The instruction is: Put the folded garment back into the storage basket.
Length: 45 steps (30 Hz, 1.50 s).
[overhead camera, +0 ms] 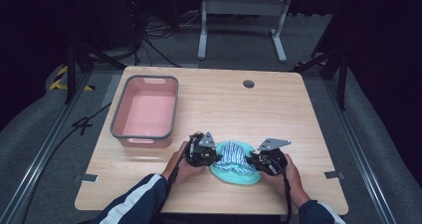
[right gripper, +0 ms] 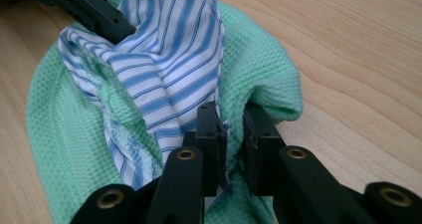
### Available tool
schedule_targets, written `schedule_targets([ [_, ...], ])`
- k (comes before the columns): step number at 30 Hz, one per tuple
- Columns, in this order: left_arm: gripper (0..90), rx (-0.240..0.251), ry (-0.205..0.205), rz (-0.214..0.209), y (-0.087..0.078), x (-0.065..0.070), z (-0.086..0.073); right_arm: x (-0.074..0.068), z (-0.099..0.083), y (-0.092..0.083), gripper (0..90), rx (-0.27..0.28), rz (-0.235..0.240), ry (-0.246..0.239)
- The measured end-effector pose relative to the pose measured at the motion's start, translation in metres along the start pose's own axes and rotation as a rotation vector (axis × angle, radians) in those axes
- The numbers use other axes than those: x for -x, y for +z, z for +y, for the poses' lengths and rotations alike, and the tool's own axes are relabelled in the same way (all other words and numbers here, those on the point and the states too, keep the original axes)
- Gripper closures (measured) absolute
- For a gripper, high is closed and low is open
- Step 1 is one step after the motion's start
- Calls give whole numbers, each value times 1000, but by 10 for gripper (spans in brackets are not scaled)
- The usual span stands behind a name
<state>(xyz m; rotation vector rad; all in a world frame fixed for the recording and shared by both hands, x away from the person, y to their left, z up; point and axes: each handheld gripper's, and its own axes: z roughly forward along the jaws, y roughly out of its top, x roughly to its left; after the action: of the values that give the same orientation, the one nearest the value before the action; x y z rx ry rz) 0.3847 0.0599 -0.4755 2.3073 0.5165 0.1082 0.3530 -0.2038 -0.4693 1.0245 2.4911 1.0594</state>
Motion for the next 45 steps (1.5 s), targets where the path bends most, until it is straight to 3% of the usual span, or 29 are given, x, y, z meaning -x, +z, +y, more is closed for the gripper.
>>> schedule_targets([
  [5, 799, -13, 19, -5, -2, 2, 2, -1, 1, -5, 798, 11, 4, -4],
  [14, 799, 5, 10, 3, -7, 3, 4, -3, 3, -12, 798, 47, 7, 18],
  [22, 803, 45, 17, 21, -19, 4, 10, -6, 7, -16, 797, 75, 12, 38],
  [33, 806, 84, 18, 42, -37, 3, 17, -13, 21, -22, 797, 95, -14, -11],
  [37, 806, 87, 43, 64, -46, 3, 21, -16, 29, -27, 797, 110, -21, -29],
  [45, 807, 107, 33, 102, -63, -1, 25, -23, 47, -29, 797, 134, -15, -48],
])
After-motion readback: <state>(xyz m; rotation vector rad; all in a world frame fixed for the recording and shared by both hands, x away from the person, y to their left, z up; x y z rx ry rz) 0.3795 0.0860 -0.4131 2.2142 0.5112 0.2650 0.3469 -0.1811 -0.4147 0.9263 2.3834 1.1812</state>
